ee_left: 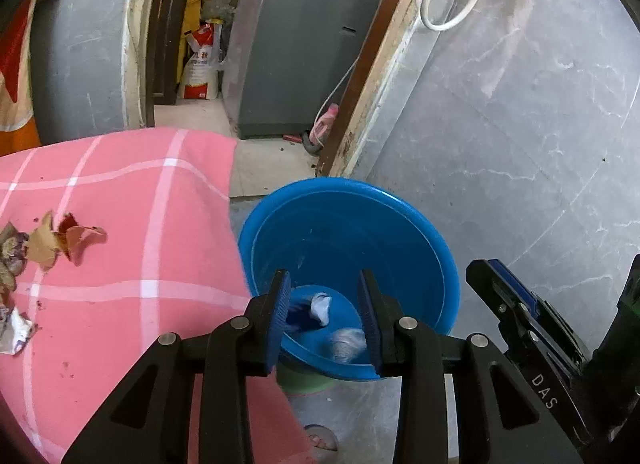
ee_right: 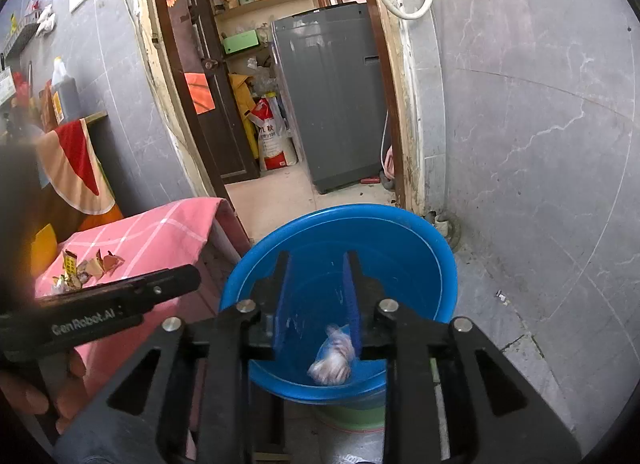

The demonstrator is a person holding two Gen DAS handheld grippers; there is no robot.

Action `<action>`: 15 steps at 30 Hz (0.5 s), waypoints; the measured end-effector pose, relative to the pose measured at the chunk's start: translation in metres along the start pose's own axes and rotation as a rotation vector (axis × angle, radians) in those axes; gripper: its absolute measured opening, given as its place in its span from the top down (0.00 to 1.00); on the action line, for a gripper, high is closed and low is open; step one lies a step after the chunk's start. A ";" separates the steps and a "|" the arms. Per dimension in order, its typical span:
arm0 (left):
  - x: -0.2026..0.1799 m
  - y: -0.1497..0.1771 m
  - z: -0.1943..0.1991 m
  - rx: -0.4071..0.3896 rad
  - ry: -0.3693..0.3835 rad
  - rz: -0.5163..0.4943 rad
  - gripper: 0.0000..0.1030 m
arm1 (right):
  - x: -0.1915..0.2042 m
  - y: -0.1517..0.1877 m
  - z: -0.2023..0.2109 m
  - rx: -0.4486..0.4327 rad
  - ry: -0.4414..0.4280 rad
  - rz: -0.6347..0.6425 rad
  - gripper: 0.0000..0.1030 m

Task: Collect trash
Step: 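Carry both items over the blue bucket and open both tools to drop them, then move both open tools back toward the trash pile on the table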

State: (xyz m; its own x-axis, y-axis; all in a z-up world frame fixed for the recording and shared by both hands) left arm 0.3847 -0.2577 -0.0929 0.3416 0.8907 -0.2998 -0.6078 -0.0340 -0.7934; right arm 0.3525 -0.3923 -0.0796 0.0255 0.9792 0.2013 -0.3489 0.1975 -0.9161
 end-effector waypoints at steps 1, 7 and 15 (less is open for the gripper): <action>0.000 -0.002 0.004 -0.011 0.000 0.001 0.70 | 0.000 -0.001 0.002 -0.006 0.001 0.001 0.73; 0.004 -0.018 0.047 -0.137 -0.007 -0.007 0.56 | 0.011 -0.019 0.022 -0.067 -0.002 0.021 0.60; 0.022 -0.040 0.121 -0.330 -0.086 -0.036 0.21 | 0.047 -0.054 0.063 -0.188 -0.030 0.070 0.36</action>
Point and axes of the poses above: each gripper's, at about its wrist camera, not at the fingertips, and z roughly against the way its jaws point, x to its left, y to its underside, the point moved 9 cm from there along -z, roughly the way its jaws point, and after that the axes turned 12 degrees about -x, right-handed, at the moved point
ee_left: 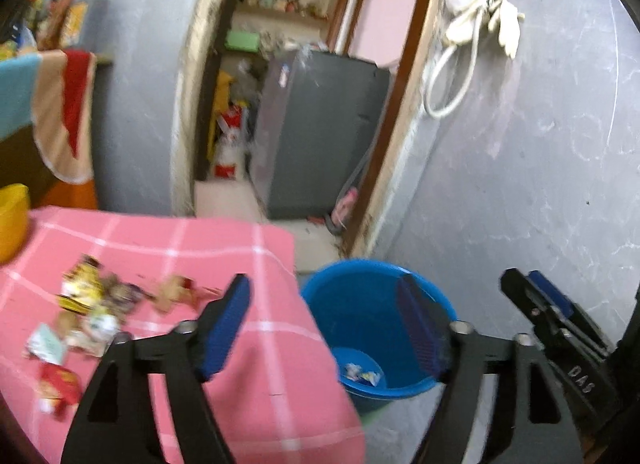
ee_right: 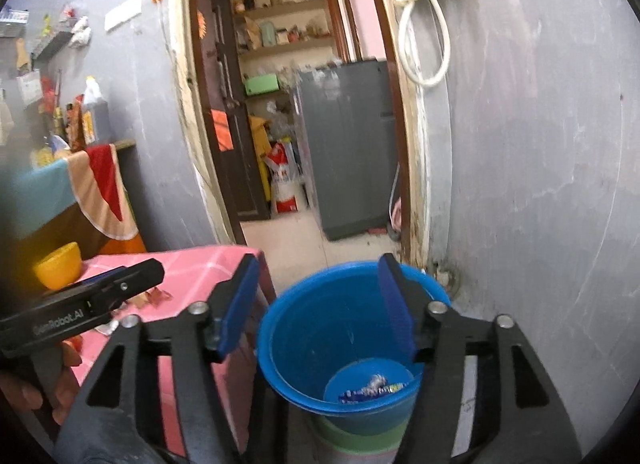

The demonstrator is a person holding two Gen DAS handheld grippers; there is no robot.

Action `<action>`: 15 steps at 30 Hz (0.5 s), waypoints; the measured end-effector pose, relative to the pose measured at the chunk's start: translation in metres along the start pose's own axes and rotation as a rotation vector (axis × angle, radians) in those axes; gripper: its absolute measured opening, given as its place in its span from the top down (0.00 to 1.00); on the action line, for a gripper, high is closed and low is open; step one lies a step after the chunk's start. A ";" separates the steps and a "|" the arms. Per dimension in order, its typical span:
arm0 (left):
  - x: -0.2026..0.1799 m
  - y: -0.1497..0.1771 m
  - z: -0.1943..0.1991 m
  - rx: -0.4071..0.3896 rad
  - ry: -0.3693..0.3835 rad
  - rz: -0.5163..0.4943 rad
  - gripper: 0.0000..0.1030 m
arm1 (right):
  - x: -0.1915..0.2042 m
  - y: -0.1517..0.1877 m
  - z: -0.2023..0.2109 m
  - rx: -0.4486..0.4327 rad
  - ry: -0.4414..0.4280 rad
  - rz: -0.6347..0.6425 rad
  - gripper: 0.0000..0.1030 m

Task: Collect trash
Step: 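Move both open tools back toward the trash pile on the table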

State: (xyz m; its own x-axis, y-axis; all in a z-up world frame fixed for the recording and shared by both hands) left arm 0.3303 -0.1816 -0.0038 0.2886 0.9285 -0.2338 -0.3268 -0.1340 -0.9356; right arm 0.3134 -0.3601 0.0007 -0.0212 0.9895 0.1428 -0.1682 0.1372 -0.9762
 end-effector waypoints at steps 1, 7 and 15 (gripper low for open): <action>0.003 -0.004 0.007 -0.021 -0.015 0.001 0.15 | 0.004 -0.004 0.003 -0.010 -0.003 0.004 0.30; 0.034 -0.029 0.055 -0.147 -0.090 0.005 0.03 | 0.034 -0.029 0.027 -0.092 -0.030 0.016 0.09; 0.063 -0.048 0.122 -0.290 -0.167 -0.047 0.02 | 0.085 -0.042 0.060 -0.189 -0.096 0.038 0.01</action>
Point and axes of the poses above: each gripper's, at about its wrist camera, not at the fingertips, and z roughly against the way its jaws point, x to its left, y to its underside, the point moved 9 cm from there along -z, roughly the way its jaws point, and after that the axes turned 12 degrees about -x, right-handed, at the moved point
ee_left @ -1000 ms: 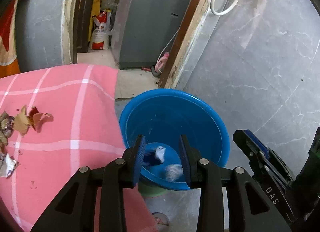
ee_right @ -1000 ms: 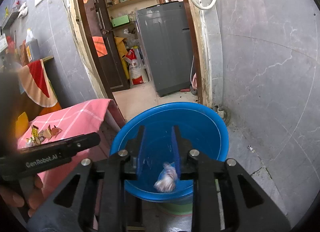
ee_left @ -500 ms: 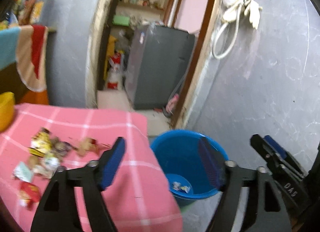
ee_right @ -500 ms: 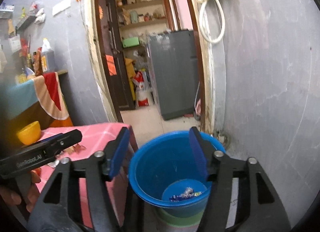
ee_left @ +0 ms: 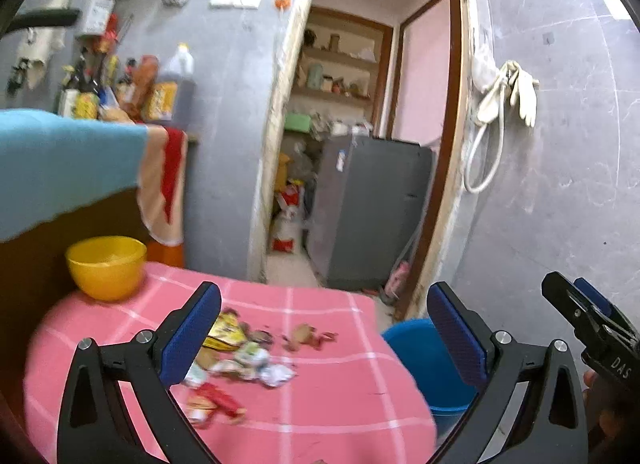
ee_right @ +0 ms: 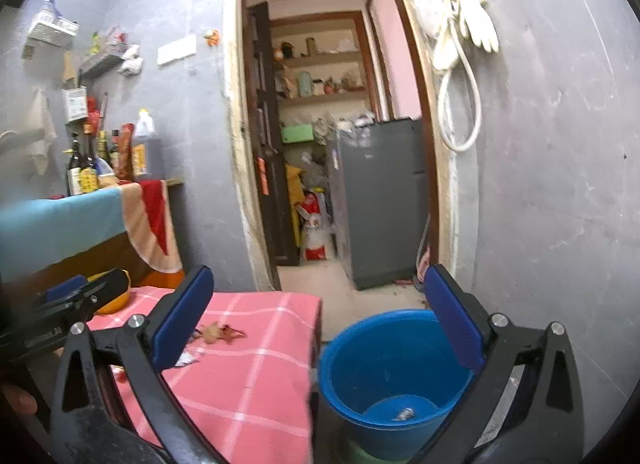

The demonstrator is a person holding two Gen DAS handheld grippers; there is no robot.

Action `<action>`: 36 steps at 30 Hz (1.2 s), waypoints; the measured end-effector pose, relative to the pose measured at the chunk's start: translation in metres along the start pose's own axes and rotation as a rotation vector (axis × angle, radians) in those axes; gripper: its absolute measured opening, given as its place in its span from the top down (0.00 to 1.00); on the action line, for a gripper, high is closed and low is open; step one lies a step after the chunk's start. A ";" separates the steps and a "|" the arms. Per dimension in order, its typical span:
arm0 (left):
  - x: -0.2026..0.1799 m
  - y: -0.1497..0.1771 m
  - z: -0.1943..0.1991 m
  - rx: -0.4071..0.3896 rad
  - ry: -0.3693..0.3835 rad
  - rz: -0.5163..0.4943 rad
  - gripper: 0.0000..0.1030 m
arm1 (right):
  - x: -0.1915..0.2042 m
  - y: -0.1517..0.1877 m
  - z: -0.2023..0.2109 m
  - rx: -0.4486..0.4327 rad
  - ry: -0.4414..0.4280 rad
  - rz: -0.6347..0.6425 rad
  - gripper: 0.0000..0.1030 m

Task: Collect trash
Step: 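Move both open tools back toward the trash pile on the table, then grasp the red wrapper with the left tool while the right tool grasps white tissue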

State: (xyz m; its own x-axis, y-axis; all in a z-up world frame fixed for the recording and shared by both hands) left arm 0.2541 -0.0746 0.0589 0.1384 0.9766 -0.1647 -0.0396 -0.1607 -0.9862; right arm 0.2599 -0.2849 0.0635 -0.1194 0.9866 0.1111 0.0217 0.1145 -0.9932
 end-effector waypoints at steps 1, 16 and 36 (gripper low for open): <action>0.005 -0.003 0.005 -0.013 -0.009 -0.006 0.02 | 0.006 -0.002 0.002 -0.009 -0.007 0.001 0.01; 0.086 0.002 0.068 -0.080 -0.167 -0.086 0.02 | 0.086 0.002 0.020 -0.101 -0.142 -0.008 0.01; 0.120 0.075 0.033 0.175 -0.180 -0.002 0.02 | 0.122 0.082 -0.035 0.109 -0.224 0.082 0.01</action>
Point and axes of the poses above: each gripper's, at about its wrist camera, not at the fingertips, and z roughly against the way its jaws point, x to its left, y to its underside, the point moved 9 cm from there along -z, roughly the way its jaws point, and after that the axes turned 12 degrees about -x, right-handed, at the moved point
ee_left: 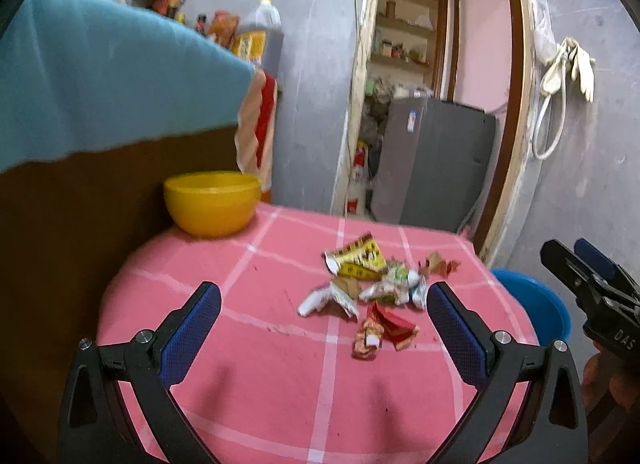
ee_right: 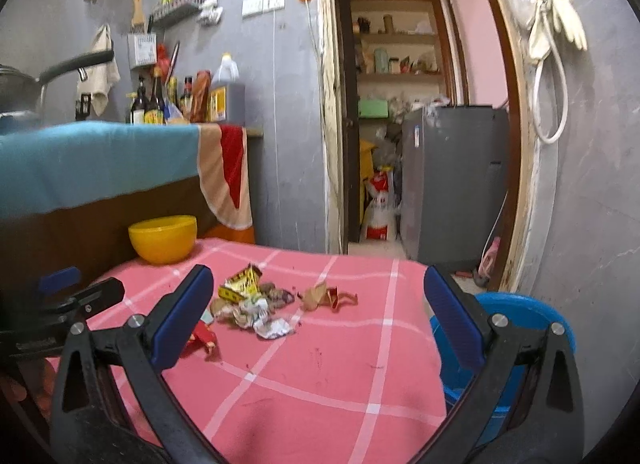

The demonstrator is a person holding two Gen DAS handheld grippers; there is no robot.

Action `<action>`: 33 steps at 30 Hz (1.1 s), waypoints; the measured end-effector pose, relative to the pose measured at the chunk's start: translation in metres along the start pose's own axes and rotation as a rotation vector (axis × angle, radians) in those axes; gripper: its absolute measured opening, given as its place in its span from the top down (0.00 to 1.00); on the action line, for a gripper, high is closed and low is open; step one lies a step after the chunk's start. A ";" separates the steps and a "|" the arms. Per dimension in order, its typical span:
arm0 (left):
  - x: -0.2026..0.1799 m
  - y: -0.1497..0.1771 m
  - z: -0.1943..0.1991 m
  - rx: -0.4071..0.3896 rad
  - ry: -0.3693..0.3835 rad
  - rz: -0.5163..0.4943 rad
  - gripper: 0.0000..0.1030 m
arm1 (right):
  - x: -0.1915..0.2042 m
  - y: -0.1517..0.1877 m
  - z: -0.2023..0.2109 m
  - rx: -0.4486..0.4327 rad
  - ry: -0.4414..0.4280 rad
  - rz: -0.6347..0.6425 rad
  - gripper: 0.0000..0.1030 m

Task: Collect trash
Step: 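Grasp the red wrapper with the left tool while the right tool grasps white tissue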

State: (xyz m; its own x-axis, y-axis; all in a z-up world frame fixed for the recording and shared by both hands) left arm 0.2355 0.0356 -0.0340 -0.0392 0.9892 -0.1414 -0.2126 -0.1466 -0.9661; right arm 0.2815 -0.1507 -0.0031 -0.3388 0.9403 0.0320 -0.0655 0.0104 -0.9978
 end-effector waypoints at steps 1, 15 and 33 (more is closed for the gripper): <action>-0.001 0.003 -0.004 0.021 0.006 0.002 0.03 | 0.000 0.003 -0.002 0.012 -0.004 -0.001 0.02; -0.023 0.036 -0.037 0.266 0.152 0.011 0.48 | 0.011 0.048 -0.048 0.280 -0.102 -0.014 0.34; -0.016 0.049 -0.044 0.367 0.173 0.073 0.85 | 0.042 0.096 -0.094 0.552 -0.198 0.006 0.60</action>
State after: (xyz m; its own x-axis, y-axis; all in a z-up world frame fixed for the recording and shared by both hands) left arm 0.2688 0.0131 -0.0882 0.0909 0.9583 -0.2709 -0.5508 -0.1783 -0.8154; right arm 0.3489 -0.0785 -0.1030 -0.5062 0.8577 0.0897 -0.5241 -0.2234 -0.8218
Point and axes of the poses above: each gripper's, at about its wrist camera, not at the fingertips, and z roughly against the way its jaws point, x to its left, y to its underside, the point moved 9 cm from there along -z, roughly the way its jaws point, and after that the axes turned 12 degrees about -x, right-handed, at the moved point
